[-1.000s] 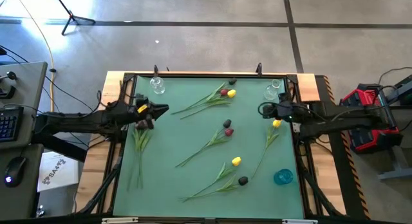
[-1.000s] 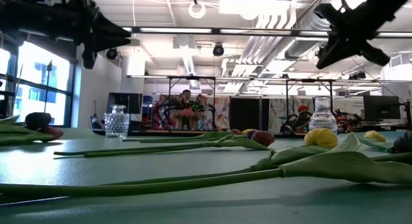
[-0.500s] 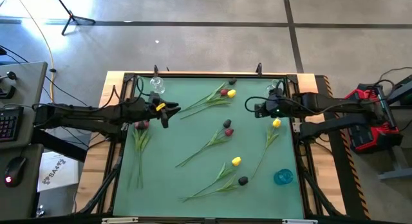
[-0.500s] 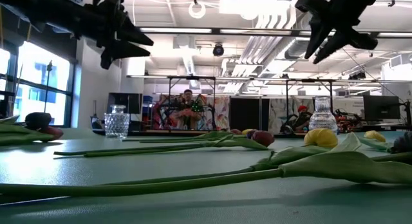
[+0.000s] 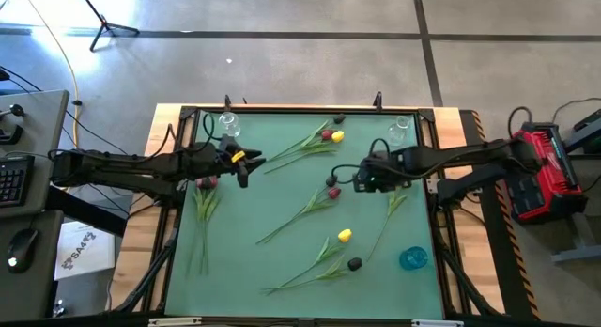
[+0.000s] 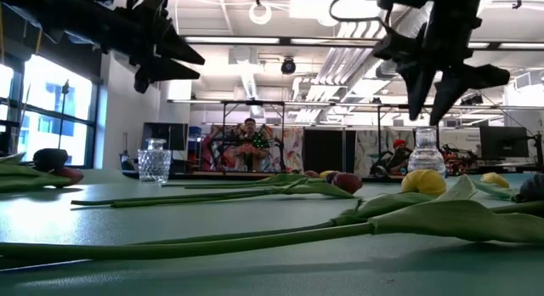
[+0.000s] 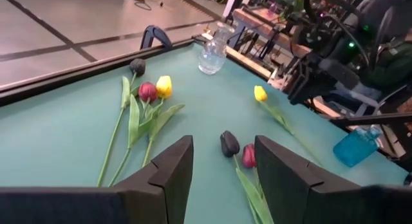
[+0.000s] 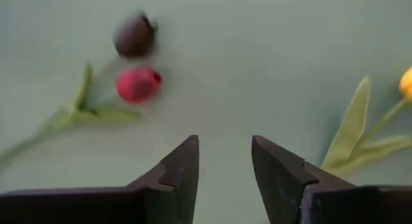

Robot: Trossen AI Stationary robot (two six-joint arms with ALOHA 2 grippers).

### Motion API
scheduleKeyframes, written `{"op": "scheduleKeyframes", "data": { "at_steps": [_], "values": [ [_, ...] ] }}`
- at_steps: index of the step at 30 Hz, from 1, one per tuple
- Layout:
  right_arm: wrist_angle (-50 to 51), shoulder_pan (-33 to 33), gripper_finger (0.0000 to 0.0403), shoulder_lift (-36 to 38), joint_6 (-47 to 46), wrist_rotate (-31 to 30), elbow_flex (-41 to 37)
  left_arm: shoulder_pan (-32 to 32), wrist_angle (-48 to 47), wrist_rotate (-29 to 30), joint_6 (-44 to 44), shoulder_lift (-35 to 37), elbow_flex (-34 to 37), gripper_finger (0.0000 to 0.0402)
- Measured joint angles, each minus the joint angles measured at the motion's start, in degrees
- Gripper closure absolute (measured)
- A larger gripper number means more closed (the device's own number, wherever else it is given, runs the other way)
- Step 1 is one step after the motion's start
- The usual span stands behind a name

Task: Sort flowers into vase by color
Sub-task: Put the black flower into the left transparent vase

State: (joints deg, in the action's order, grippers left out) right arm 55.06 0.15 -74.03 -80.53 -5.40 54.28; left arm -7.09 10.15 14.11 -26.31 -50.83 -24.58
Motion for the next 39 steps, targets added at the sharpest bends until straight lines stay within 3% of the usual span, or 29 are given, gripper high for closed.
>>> {"op": "scheduleKeyframes", "data": {
  "at_steps": [6,12,16,23,32,39],
  "values": [
    [0.2,1.18,0.0287,-4.61,-3.37,5.36,-0.02,0.0,-2.09,0.49,3.55,-0.17,0.43,0.0247],
    [-0.5,2.15,0.029,-7.14,-10.97,7.72,-0.02,0.0,-2.28,5.55,3.96,-0.17,0.44,0.0247],
    [-0.48,2.08,0.029,-8.43,-7.76,7.43,-0.04,-0.49,-2.25,9.02,4.72,-0.17,0.44,0.0247],
    [-0.15,1.5,0.029,-8.53,-6.7,8.9,-0.04,-3.82,-2.15,7.6,5.61,-0.17,0.44,0.0247],
    [10.75,-0.1,0.029,-8.53,-9.46,10.11,-0.04,-6.34,-2.14,5.99,5.57,-0.17,0.44,0.0247],
    [9.75,-1.04,0.029,-8.53,-5.65,9.05,-0.04,-6.82,-2.08,6.0,5.44,-0.74,0.44,0.0247]
  ]
}}
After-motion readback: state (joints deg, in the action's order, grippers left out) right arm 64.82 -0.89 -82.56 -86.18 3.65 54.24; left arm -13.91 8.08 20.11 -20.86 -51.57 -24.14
